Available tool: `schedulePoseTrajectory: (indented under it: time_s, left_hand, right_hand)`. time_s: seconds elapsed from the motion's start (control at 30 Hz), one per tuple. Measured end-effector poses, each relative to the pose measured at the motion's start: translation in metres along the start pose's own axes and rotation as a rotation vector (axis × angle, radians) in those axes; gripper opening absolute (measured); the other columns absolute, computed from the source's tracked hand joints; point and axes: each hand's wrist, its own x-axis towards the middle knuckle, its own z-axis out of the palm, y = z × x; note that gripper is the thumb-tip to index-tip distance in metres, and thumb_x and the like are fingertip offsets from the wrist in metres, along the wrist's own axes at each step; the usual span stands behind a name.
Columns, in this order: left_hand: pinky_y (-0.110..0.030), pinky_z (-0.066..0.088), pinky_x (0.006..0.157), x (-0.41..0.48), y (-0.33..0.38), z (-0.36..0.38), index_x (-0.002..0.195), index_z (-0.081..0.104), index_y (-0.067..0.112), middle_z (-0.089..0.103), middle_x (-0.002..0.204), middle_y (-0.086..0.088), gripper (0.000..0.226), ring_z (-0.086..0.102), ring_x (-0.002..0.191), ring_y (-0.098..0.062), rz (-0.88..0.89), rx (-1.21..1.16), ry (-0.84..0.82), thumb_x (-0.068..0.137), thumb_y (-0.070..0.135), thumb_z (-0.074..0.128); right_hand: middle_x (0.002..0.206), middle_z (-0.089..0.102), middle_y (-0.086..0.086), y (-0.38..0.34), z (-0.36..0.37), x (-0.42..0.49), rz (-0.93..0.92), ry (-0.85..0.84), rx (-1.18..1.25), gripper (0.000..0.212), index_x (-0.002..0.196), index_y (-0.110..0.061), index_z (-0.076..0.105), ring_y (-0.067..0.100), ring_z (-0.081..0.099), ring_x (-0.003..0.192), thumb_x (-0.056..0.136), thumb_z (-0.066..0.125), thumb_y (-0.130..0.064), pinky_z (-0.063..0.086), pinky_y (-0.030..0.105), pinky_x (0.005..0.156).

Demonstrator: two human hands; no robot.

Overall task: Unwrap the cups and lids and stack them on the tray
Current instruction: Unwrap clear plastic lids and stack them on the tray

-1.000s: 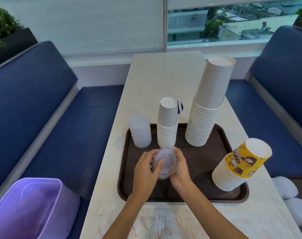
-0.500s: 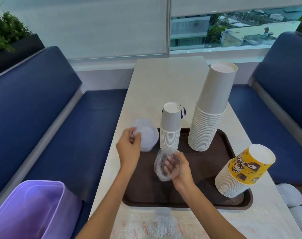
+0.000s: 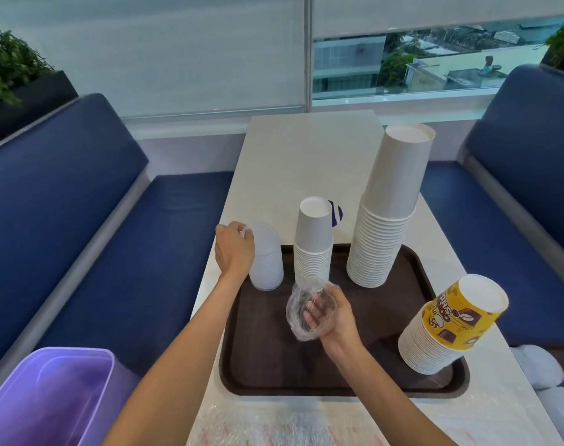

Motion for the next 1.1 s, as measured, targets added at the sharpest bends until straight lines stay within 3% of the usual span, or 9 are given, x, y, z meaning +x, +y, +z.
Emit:
schedulePoseTrajectory:
  time_s: [0.07, 0.27, 0.43, 0.5, 0.67, 0.9, 1.0, 1.1]
  left_hand:
    - [-0.031, 0.041, 0.074, 0.002, -0.003, 0.004, 0.117, 0.06, 0.005, 0.048, 0.121, -0.014, 0.027, 0.052, 0.087, -0.023, 0.003, 0.054, -0.009, 0.098, 0.02, 0.049]
    - [-0.037, 0.043, 0.089, -0.002, -0.011, 0.008, 0.133, 0.05, 0.008, 0.045, 0.131, -0.015, 0.039, 0.047, 0.118, -0.029, 0.15, 0.093, -0.031, 0.101, 0.028, 0.042]
    - [-0.039, 0.032, 0.107, -0.008, -0.024, 0.01, 0.146, 0.032, 0.019, 0.027, 0.151, -0.007, 0.065, 0.031, 0.135, -0.025, 0.335, 0.11, -0.232, 0.091, 0.049, 0.052]
    - [-0.039, 0.031, 0.108, -0.007, -0.028, 0.013, 0.148, 0.028, 0.021, 0.023, 0.154, -0.006, 0.071, 0.029, 0.138, -0.025, 0.318, 0.104, -0.278, 0.089, 0.052, 0.055]
    - [-0.034, 0.033, 0.107, -0.004, -0.031, 0.016, 0.146, 0.029, 0.019, 0.027, 0.152, -0.007, 0.069, 0.034, 0.135, -0.025, 0.319, 0.112, -0.279, 0.089, 0.045, 0.058]
    - [-0.036, 0.034, 0.105, -0.001, -0.028, 0.018, 0.145, 0.03, 0.018, 0.031, 0.15, -0.007, 0.068, 0.034, 0.133, -0.025, 0.325, 0.155, -0.276, 0.089, 0.045, 0.058]
    - [-0.038, 0.032, 0.107, -0.001, -0.029, 0.018, 0.146, 0.028, 0.018, 0.029, 0.151, -0.007, 0.07, 0.032, 0.135, -0.026, 0.314, 0.168, -0.289, 0.09, 0.046, 0.057]
    - [-0.041, 0.025, 0.113, -0.007, -0.028, 0.014, 0.148, 0.026, 0.017, 0.027, 0.154, -0.006, 0.072, 0.027, 0.14, -0.024, 0.347, 0.123, -0.202, 0.09, 0.047, 0.056]
  right_hand:
    - [0.106, 0.063, 0.014, -0.002, 0.0, -0.001, -0.005, 0.003, 0.0, 0.012, 0.099, -0.011, 0.06, 0.03, 0.06, 0.099, 0.092, 0.057, -0.019, 0.047, 0.043, 0.092]
    - [0.107, 0.064, 0.014, -0.006, 0.0, -0.002, -0.012, 0.014, -0.005, 0.018, 0.108, -0.01, 0.059, 0.031, 0.06, 0.103, 0.093, 0.056, -0.02, 0.046, 0.043, 0.095]
    - [0.112, 0.063, 0.016, -0.003, -0.001, -0.001, -0.002, 0.012, 0.011, 0.015, 0.104, -0.011, 0.06, 0.031, 0.06, 0.103, 0.092, 0.056, -0.02, 0.046, 0.044, 0.095]
    - [0.118, 0.062, 0.017, 0.0, -0.001, -0.001, 0.013, 0.0, 0.013, 0.017, 0.106, -0.012, 0.06, 0.033, 0.059, 0.108, 0.092, 0.057, -0.021, 0.045, 0.045, 0.098]
    - [0.126, 0.06, 0.019, -0.003, 0.0, -0.003, 0.019, 0.016, 0.0, 0.039, 0.126, -0.005, 0.056, 0.032, 0.058, 0.109, 0.092, 0.056, -0.022, 0.048, 0.038, 0.087]
    - [0.126, 0.059, 0.019, -0.005, 0.001, -0.004, 0.017, 0.038, -0.002, 0.041, 0.128, -0.005, 0.054, 0.034, 0.058, 0.115, 0.092, 0.057, -0.023, 0.049, 0.038, 0.086]
    - [0.124, 0.06, 0.018, -0.005, 0.002, -0.006, 0.018, 0.036, -0.005, 0.04, 0.128, -0.006, 0.055, 0.031, 0.06, 0.108, 0.092, 0.057, -0.023, 0.049, 0.037, 0.084]
    - [0.124, 0.06, 0.018, -0.005, 0.002, -0.009, 0.012, 0.019, -0.003, 0.041, 0.129, -0.006, 0.054, 0.031, 0.06, 0.106, 0.091, 0.057, -0.022, 0.049, 0.038, 0.086]
